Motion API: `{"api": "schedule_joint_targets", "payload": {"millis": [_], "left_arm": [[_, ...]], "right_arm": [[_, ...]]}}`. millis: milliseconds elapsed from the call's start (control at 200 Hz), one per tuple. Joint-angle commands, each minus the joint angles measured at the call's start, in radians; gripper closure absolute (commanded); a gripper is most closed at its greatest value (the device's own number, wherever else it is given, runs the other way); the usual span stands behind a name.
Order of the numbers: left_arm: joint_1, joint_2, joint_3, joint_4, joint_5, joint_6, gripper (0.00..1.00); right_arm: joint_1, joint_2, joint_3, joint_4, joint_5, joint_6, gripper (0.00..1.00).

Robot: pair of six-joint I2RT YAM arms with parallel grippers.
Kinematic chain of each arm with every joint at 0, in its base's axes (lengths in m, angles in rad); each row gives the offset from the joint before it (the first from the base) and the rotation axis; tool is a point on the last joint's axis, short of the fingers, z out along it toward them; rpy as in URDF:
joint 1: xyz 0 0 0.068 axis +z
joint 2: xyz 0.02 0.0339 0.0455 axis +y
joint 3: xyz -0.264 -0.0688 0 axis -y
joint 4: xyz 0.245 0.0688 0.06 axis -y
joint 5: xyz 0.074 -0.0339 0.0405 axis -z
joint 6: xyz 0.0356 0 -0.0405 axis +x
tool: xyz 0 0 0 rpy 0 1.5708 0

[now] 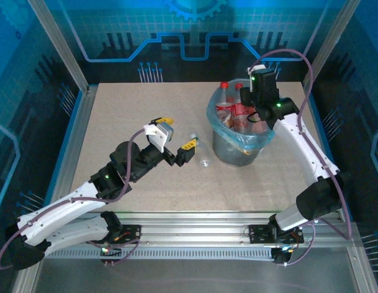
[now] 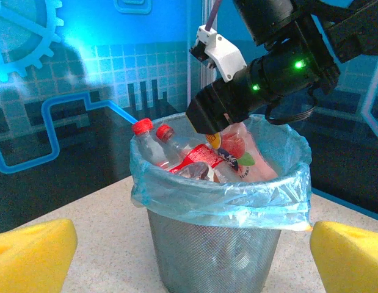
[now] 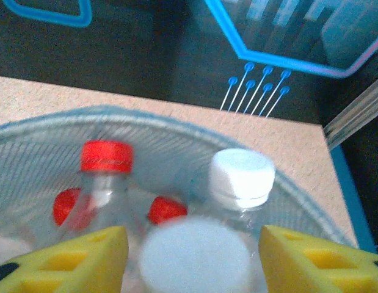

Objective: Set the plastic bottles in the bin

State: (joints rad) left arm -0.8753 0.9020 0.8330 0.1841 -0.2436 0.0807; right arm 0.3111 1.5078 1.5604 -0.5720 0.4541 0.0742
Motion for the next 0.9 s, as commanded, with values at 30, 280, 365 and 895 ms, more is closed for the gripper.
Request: {"api": "schedule_joint_targets", "payload": {"millis": [30,280,365,895], "left_arm": [[0.001,0.002,0.028,-0.003,-0.023,0.011,0.01],[0.001,0.006,0.023,0.0,-0.026,0.006,0.01],[0.001,0.008,0.022,0.002,-0.026,0.005,0.01],[0.008,0.043,0.041,-0.062,-0.108,-0.03,0.01]], "right_arm": [[0.033,-0.041,0.081,-0.108,0.005,0.013,0.31],[0.041,-0.087,0.098,-0.097,0.104,-0.024,0.21],[0.032,-0.077,0.085,-0.091,0.121,-0.034,0.24],[-0.049,-0.033,-0.015,-0.118,0.081,0.022,0.49]]}}
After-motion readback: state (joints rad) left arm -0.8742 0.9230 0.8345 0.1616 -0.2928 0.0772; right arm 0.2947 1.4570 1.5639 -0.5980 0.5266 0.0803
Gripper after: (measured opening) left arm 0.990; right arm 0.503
